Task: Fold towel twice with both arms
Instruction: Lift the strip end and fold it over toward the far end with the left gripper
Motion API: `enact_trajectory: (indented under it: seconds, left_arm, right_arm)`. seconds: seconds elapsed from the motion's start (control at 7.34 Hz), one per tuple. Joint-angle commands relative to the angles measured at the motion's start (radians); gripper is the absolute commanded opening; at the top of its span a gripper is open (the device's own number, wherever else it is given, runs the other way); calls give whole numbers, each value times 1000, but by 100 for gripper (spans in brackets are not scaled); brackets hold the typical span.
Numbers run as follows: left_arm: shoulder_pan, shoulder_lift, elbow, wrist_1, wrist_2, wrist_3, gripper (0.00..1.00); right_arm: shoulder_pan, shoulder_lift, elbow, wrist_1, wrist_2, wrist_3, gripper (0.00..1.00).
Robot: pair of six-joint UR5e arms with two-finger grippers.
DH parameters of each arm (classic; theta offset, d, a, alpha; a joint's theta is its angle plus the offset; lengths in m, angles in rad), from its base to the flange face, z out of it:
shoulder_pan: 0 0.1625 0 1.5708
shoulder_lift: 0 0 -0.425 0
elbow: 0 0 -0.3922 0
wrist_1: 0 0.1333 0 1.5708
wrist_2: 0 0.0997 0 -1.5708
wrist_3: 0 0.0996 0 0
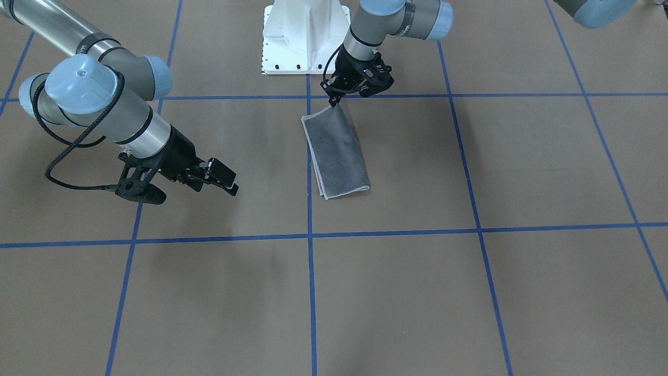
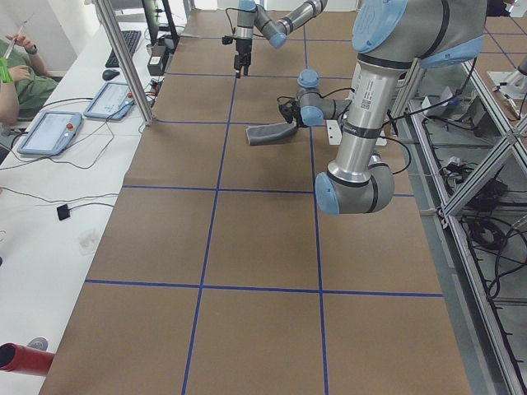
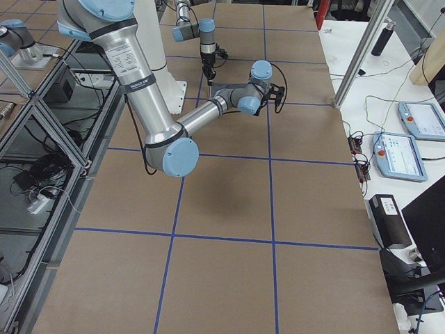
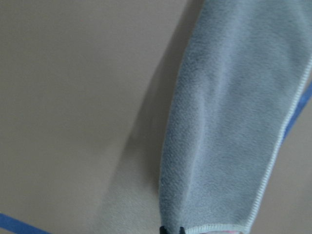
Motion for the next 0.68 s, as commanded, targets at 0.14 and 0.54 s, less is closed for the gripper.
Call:
enact_trajectory:
  seconds: [0.14, 0.54]
  left_arm:
    - [-101, -27, 44, -13, -2, 5, 0]
    - [-187, -88, 150, -71, -7, 1, 0]
  right_arm:
    - [-3, -2, -1, 1, -2, -5, 100]
    - [-4, -1, -2, -1, -3, -8, 100]
